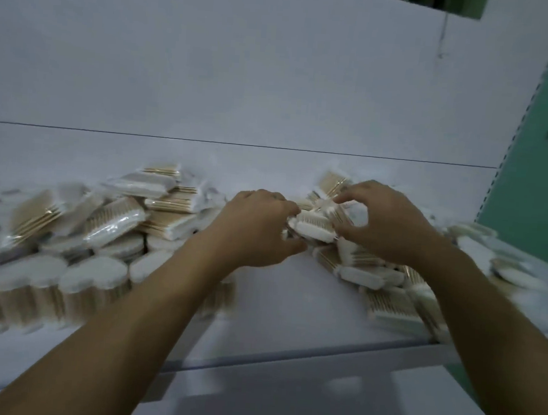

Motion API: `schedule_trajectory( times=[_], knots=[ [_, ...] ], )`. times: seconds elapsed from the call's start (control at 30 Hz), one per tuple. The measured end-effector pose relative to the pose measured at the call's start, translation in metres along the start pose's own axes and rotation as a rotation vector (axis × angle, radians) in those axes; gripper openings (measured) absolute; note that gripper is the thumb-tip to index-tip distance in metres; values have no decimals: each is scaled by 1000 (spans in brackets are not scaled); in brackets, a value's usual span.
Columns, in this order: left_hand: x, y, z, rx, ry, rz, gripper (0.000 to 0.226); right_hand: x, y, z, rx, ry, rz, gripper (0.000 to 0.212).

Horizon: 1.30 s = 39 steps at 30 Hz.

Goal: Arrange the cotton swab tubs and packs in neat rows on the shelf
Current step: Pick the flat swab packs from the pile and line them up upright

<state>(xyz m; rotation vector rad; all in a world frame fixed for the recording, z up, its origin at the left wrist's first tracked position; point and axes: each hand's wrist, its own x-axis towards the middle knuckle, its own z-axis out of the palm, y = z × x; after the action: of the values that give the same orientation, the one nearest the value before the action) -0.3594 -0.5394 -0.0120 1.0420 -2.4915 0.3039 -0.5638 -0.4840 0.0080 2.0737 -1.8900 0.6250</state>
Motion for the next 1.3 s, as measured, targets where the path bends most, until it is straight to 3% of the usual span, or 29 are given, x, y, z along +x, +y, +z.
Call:
schedule_trajectory(
  times=[0.2,0.33,0.43,0.57,0.8,0.97,1.1,1.3],
  knots=[
    [31,42,22,-10,-84,-95,56,-10,52,-7,-82,-112,29,54],
    [36,70,52,-164,-96,-51,56,-26,76,-2,-13,-218,27,54],
    [39,95,71,-252,-94,-71,60,-34,92,-2,22,-201,-3,50],
    [42,103,87,-316,-12,-123,68,-36,108,1,-3,-196,-3,53],
    [28,111,110,-294,285,17,63,-42,130,3,89,-86,-44,44],
    [28,116,115,-259,202,19,80,-50,141,11,89,-105,-89,45],
    [31,115,111,-385,105,-140,94,-49,152,7,60,-116,-85,53],
    [30,110,115,-371,265,-215,59,-48,169,11,14,-308,-12,86]
  ],
)
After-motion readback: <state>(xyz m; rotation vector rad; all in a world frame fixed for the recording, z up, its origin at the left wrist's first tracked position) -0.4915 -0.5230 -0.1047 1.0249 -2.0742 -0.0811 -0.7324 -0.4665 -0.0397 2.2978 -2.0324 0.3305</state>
